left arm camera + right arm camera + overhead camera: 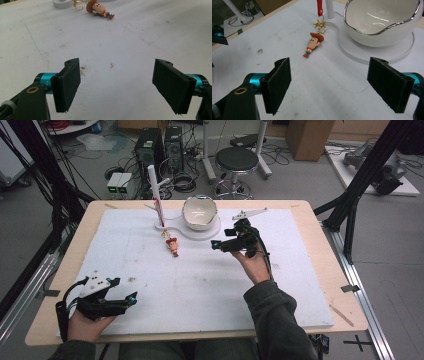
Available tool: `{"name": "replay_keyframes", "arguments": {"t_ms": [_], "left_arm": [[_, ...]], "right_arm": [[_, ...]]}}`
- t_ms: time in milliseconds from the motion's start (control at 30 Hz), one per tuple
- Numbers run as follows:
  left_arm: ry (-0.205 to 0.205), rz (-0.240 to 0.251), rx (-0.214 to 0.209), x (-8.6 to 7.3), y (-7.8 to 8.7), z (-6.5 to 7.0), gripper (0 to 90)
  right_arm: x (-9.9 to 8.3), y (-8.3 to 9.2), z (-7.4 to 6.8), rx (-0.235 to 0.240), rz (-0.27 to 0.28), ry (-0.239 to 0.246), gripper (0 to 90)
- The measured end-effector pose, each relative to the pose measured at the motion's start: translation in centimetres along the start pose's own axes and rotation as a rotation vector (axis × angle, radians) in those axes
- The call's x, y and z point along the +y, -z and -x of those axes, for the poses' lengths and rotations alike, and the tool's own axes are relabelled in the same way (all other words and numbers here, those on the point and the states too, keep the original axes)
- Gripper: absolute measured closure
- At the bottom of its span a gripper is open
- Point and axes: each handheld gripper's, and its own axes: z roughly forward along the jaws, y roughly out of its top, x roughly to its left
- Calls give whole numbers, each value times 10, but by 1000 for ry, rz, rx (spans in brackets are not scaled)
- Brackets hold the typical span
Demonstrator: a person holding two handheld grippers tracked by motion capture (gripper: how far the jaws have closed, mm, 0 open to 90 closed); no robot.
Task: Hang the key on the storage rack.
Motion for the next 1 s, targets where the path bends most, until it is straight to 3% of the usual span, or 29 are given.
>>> {"name": "replay_keyframes", "arguments": {"t_ms": [1000], "left_arm": [[2,-6,-1,0,-1,0,229]], "right_arm": [[-30,29,1,-15,30,4,161]]}}
